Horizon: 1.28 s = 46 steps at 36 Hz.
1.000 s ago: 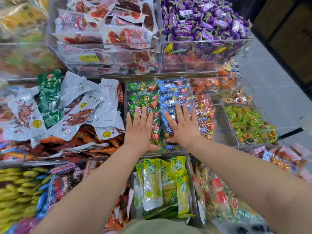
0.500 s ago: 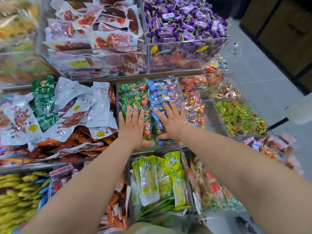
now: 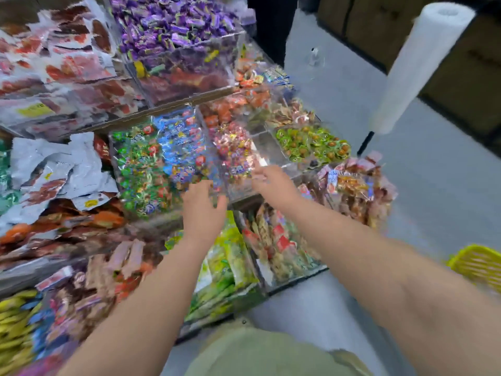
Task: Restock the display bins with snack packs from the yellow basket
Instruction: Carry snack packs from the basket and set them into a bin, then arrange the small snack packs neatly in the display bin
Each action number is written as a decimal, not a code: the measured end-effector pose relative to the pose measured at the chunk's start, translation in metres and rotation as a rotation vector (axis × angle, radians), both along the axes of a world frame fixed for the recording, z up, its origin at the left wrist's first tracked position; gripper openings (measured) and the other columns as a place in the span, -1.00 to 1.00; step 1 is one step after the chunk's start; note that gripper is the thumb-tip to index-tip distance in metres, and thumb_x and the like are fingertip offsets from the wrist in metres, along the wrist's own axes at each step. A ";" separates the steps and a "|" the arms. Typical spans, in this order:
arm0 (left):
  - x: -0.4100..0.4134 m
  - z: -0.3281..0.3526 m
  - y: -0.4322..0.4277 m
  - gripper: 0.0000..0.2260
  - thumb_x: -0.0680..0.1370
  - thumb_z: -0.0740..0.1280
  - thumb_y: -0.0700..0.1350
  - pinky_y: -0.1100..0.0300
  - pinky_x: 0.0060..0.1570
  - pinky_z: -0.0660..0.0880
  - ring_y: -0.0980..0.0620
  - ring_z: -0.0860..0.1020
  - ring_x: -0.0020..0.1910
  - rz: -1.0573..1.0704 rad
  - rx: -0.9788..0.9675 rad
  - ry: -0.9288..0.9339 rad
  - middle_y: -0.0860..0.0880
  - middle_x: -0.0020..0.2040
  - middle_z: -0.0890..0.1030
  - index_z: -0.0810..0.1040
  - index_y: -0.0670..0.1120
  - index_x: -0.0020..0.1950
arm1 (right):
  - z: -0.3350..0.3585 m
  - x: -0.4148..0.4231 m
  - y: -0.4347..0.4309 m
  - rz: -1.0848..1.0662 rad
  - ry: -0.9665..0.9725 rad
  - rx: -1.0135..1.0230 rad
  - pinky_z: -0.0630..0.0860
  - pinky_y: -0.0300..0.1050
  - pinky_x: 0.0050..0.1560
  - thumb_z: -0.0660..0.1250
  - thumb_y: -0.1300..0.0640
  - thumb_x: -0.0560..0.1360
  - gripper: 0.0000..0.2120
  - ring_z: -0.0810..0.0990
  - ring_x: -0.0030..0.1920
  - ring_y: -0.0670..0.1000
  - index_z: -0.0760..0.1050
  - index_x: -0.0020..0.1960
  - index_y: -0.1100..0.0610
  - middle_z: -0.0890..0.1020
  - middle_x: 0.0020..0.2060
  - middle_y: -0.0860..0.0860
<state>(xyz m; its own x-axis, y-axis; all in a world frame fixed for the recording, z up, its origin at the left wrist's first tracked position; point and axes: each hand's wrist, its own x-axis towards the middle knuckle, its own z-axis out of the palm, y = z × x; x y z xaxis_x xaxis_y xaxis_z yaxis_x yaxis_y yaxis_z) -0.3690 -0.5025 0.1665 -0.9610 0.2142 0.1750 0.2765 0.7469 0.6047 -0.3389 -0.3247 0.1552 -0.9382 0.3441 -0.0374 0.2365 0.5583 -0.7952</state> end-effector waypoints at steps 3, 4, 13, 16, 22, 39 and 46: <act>0.052 -0.019 0.041 -0.85 0.53 0.31 -0.20 0.18 -0.09 0.37 -0.12 0.55 -0.04 -0.062 0.054 -0.411 -0.13 -0.06 0.59 0.56 -0.19 0.08 | -0.026 0.077 0.041 -0.184 -0.154 -0.251 0.49 -0.08 -0.02 0.26 0.18 0.53 -0.77 0.54 -0.07 0.03 0.55 0.15 0.16 0.60 -0.04 0.10; 0.067 -0.030 0.054 -0.87 0.55 0.28 -0.20 0.18 -0.13 0.37 -0.12 0.56 -0.05 -0.103 0.013 -0.525 -0.17 -0.05 0.61 0.58 -0.19 0.04 | -0.037 0.105 0.055 -0.238 -0.212 -0.274 0.49 -0.10 -0.05 0.26 0.15 0.54 -0.78 0.52 -0.10 0.01 0.54 0.14 0.16 0.58 -0.06 0.08; 0.202 -0.116 0.143 -0.80 0.61 0.17 -0.14 0.30 -0.49 0.21 0.08 0.38 -0.46 -0.419 -0.407 -1.105 -0.06 -0.30 0.44 0.37 -0.03 -0.22 | -0.116 0.360 0.138 -0.759 -0.520 -0.482 0.32 -0.21 -0.38 0.20 0.25 0.53 -0.77 0.39 -0.38 -0.01 0.48 -0.28 0.17 0.48 -0.39 0.09; 0.231 -0.133 0.165 -0.78 0.59 0.15 -0.17 0.21 -0.35 0.23 -0.02 0.39 -0.30 -0.543 -0.540 -1.084 -0.16 -0.17 0.44 0.38 -0.04 -0.25 | -0.128 0.432 0.145 -0.882 -0.633 -0.577 0.32 -0.24 -0.37 0.17 0.21 0.56 -0.83 0.38 -0.38 -0.06 0.43 -0.20 0.12 0.44 -0.38 0.01; 0.262 -0.141 0.213 -0.76 0.60 0.14 -0.20 0.22 -0.41 0.20 -0.03 0.35 -0.43 -0.758 -0.726 -1.025 -0.14 -0.30 0.44 0.44 -0.14 -0.25 | -0.134 0.535 0.128 -1.113 -0.746 -0.863 0.33 -0.20 -0.28 0.15 0.17 0.59 -0.75 0.35 -0.33 -0.07 0.29 -0.27 0.05 0.39 -0.29 0.00; 0.300 -0.156 0.415 -0.79 0.62 0.16 -0.22 0.25 -0.41 0.18 0.00 0.31 -0.43 -0.844 -0.774 -1.091 -0.12 -0.31 0.41 0.37 -0.15 -0.22 | -0.124 0.571 0.226 -1.398 -0.544 -1.000 0.40 -0.11 -0.01 0.11 0.21 0.61 -0.71 0.43 -0.07 0.04 0.30 -0.28 0.01 0.44 -0.03 0.10; 0.292 -0.168 0.499 -0.90 0.61 0.16 -0.16 0.22 -0.28 0.33 0.00 0.47 -0.30 -0.910 -0.849 -1.036 -0.09 -0.15 0.53 0.42 -0.13 -0.06 | -0.128 0.552 0.306 -1.484 -0.433 -1.095 0.25 -0.19 -0.35 0.09 0.18 0.59 -0.79 0.40 -0.33 -0.03 0.35 -0.21 0.08 0.42 -0.31 0.02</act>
